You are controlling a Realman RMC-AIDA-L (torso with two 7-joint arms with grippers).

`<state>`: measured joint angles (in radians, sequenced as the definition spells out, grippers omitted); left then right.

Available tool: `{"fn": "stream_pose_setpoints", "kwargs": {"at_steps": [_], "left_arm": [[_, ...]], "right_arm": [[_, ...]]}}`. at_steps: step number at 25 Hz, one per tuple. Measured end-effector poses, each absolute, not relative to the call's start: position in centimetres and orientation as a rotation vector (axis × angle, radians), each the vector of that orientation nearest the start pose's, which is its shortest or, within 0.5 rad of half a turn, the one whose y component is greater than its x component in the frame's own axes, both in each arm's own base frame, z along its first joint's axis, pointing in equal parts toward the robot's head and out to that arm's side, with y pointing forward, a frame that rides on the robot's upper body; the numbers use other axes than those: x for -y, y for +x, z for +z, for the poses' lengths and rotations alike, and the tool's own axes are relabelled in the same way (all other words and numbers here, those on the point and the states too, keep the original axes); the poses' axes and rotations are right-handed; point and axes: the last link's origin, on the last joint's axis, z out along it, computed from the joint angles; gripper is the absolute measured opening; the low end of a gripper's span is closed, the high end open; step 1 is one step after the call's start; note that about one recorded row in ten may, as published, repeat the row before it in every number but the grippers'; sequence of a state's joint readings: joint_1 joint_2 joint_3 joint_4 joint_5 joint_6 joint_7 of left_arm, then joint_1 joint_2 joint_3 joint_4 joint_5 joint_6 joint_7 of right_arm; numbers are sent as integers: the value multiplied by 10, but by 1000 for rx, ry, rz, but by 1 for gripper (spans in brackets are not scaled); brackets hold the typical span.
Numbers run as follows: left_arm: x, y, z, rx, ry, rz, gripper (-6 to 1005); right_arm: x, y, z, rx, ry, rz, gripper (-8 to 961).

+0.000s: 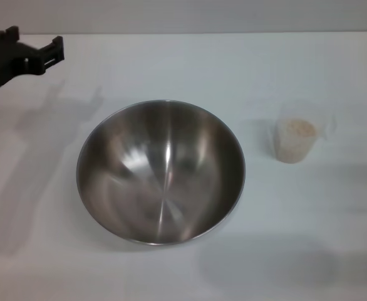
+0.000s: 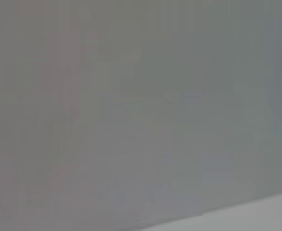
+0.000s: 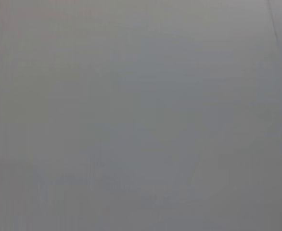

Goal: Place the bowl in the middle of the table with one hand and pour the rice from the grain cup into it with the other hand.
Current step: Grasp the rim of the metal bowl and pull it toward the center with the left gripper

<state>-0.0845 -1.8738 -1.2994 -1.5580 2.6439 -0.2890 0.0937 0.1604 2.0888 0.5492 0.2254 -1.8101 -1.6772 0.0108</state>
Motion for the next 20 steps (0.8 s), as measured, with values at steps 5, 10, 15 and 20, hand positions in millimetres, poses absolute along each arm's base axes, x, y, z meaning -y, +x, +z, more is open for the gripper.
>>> {"fn": "stream_pose_setpoints", "kwargs": {"at_steps": [5,10,15,20], "left_arm": [[-350,-191,61,745,-2031,-260,812],[-341,-181,79,830,-2192,-289,813],[-329,-187,81,871,-2259,-294,814],[-318,-198,66,897,-2304,-235,817]], "right_arm": [[-219,354,30,-364,-1181,751,842],[-217,355,29,-368,-1181,747,842],[-213,357,30,-379,-1176,748,842],[-212,358,29,-386,-1175,754,842]]}}
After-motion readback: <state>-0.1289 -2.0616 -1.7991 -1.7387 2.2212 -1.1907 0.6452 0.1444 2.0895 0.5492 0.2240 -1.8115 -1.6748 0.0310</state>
